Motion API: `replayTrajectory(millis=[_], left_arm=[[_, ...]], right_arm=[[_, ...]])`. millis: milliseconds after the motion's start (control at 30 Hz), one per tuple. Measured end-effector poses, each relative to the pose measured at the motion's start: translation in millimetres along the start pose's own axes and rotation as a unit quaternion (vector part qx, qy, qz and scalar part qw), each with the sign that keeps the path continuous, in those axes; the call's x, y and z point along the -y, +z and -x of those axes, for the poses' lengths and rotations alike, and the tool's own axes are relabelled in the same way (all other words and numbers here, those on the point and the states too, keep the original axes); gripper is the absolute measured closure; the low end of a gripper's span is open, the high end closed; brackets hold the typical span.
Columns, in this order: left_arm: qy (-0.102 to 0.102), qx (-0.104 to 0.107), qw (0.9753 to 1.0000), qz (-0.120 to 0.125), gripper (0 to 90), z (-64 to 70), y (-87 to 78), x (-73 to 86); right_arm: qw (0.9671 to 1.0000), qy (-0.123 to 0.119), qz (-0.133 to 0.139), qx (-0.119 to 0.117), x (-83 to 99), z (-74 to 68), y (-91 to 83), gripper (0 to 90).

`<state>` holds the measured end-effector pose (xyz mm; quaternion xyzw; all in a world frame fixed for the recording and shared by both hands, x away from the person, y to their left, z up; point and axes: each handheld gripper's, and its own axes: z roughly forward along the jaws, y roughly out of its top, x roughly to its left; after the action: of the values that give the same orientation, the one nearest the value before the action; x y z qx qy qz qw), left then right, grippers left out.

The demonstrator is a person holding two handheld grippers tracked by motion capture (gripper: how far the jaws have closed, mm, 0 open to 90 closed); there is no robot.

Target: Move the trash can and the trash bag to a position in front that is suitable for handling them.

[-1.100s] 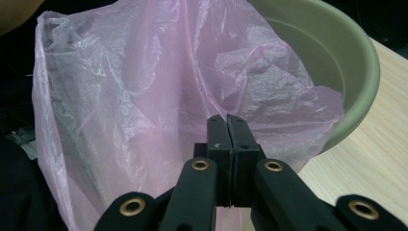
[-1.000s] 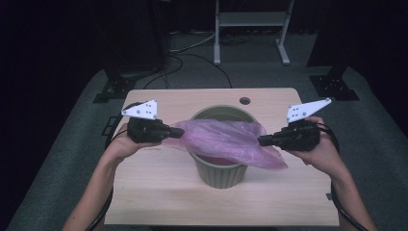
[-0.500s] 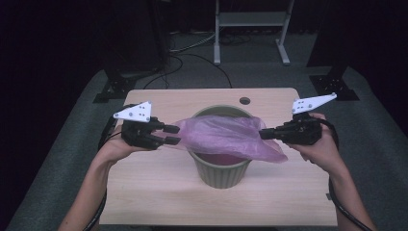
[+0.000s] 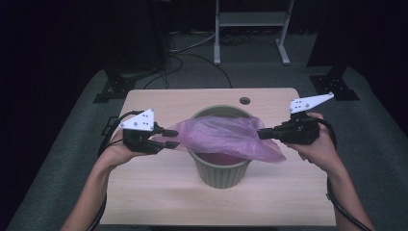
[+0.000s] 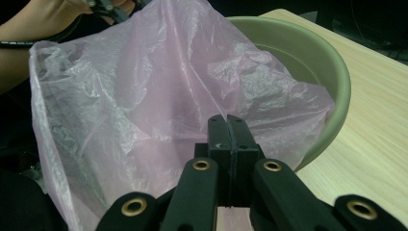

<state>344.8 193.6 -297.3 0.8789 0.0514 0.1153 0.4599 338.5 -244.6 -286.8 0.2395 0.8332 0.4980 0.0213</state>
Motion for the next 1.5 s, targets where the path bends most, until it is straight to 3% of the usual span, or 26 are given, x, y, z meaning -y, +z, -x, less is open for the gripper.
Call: replayTrajectory(millis=[100,167,333,533,733,867,1133,1333,1500], left_arm=[[0.010,0.004,0.9999,-0.003,82.8,2.7,1.6,-4.1],[0.010,0.009,0.9999,0.002,89.8,4.3,1.3,-6.9],[-0.004,0.016,0.9997,0.017,90.0,6.3,-0.9,-14.1],[-0.025,0.018,0.9992,0.027,90.0,6.9,-2.7,-24.6],[-0.042,0.012,0.9985,0.032,90.0,4.4,-1.1,-34.2],[-0.046,0.010,0.9983,0.035,90.0,2.0,0.8,-39.0],[-0.053,0.003,0.9979,0.036,90.0,-3.1,0.8,-42.4],[-0.060,0.000,0.9973,0.042,90.0,-5.1,-1.0,-41.6],[-0.062,0.002,0.9971,0.044,90.0,-4.5,-2.7,-41.0]], right_arm=[[1.0000,-0.001,-0.001,0.005,1.3,-0.7,-0.7,90.0],[0.9999,-0.001,-0.004,0.009,2.2,-1.6,-2.2,83.7],[0.9998,-0.012,0.000,0.013,4.4,-8.6,-10.9,72.3],[0.9995,-0.026,0.010,0.014,7.0,-19.3,-24.3,64.6],[0.9985,-0.046,0.021,-0.022,9.8,-32.5,-31.6,59.8],[0.9973,-0.061,0.010,-0.040,11.6,-42.0,-30.0,56.6],[0.9952,-0.079,0.000,-0.058,12.9,-48.2,-24.4,51.1],[0.9937,-0.097,-0.013,-0.054,12.7,-54.5,-21.8,47.1],[0.9899,-0.138,-0.028,-0.017,13.7,-60.2,-18.0,44.7]])
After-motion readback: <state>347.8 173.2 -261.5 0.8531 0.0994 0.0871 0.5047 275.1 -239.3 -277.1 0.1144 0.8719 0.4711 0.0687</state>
